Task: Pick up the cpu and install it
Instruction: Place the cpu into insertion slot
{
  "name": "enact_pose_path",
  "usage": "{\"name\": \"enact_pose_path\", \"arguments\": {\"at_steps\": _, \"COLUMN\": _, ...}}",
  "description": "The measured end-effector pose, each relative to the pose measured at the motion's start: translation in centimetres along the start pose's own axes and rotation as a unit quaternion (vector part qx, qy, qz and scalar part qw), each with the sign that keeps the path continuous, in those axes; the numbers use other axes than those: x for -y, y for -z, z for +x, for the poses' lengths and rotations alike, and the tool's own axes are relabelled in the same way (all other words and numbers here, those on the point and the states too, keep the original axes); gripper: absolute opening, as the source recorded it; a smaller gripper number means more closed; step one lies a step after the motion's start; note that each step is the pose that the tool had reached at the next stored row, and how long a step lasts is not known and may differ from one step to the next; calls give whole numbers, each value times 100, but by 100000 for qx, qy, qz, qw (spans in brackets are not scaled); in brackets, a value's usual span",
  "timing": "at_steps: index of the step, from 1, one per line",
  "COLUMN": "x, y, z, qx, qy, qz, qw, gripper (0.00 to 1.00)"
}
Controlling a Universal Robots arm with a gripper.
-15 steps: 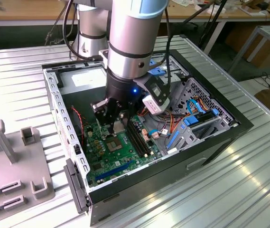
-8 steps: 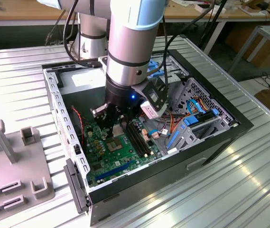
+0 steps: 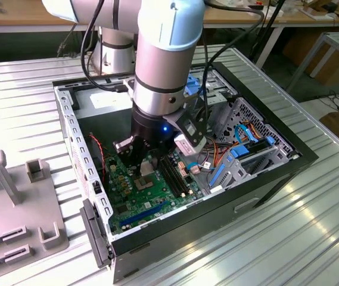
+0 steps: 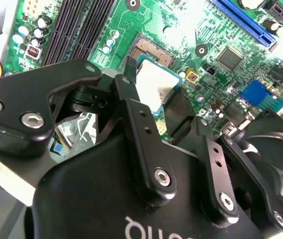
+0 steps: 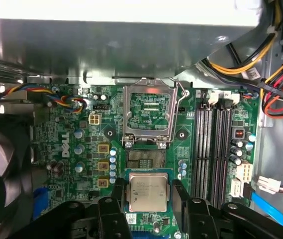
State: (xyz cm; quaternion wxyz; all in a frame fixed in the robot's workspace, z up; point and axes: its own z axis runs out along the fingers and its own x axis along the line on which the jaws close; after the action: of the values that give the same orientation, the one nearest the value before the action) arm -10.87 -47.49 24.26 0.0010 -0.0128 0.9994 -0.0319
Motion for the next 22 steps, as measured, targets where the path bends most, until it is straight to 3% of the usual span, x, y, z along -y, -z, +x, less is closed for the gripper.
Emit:
{"name": "enact_pose_path", "arguments": {"at_steps": 13, "x": -18, "y": -276, "z": -2, "qx": 1, "qy": 4, "qz": -3, "qw": 100000, "gripper": 47}}
{"name": "enact_pose_path", "arguments": {"at_steps": 22, "x": 15, "y": -321, "z": 4, "qx": -4, "qy": -7, "qz": -11, "qw": 100000, "gripper": 47}}
